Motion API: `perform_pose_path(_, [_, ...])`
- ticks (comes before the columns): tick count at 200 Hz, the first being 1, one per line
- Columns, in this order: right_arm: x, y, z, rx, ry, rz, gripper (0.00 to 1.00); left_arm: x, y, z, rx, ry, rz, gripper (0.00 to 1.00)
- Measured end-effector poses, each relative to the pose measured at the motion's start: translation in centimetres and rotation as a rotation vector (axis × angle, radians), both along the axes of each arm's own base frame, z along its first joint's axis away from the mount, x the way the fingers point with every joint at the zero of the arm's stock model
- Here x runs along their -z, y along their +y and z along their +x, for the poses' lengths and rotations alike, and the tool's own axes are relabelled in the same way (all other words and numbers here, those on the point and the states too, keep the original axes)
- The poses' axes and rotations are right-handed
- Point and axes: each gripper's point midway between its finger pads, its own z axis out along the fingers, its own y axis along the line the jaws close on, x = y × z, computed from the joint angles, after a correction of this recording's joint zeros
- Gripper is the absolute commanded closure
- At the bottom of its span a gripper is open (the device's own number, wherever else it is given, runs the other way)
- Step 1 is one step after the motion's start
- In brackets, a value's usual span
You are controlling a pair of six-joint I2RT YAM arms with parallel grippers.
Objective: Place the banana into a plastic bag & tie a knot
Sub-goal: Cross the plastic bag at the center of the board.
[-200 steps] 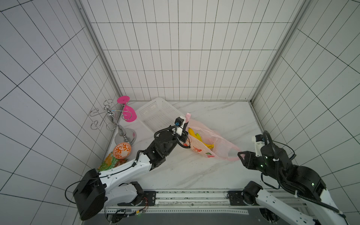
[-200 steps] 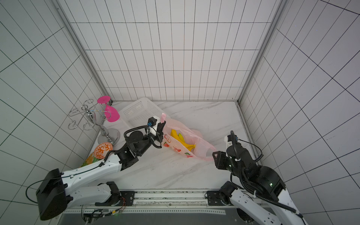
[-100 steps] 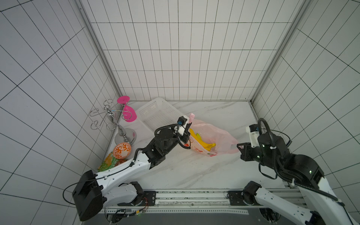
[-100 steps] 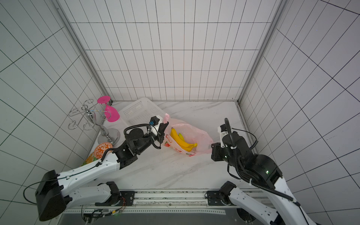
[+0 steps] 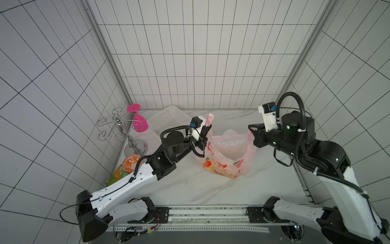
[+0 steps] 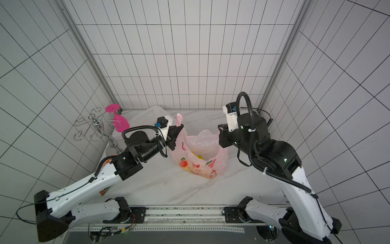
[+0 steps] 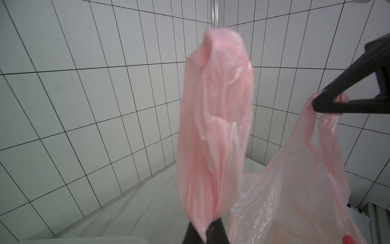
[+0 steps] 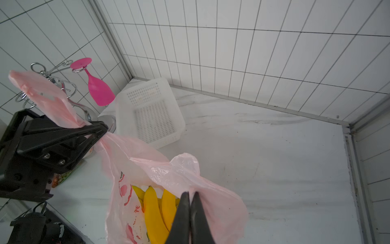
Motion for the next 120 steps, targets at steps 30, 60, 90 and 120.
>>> perform_pose_path(30, [1.5,2.7,0.6,-0.113,0.033,-0.029,1.0,4.0,-2.2,-0.5,0.088,0.103,0.11,1.0])
perform_pose_path(60, [3.8,4.5,0.3,-0.209,0.069,-0.043,1.0,7.4,-3.8,-0.4,0.132,0.225,0.212,1.0])
perform_pose_path(90, [6.3,5.6,0.2,-0.271,0.107,-0.064,1.0,8.5,-4.3,0.0,0.122,0.301,0.256,1.0])
perform_pose_path(120, [8.0,6.5,-0.3,-0.337,0.126,-0.072,1.0,9.0,-4.4,0.1,0.116,0.35,0.277,1.0])
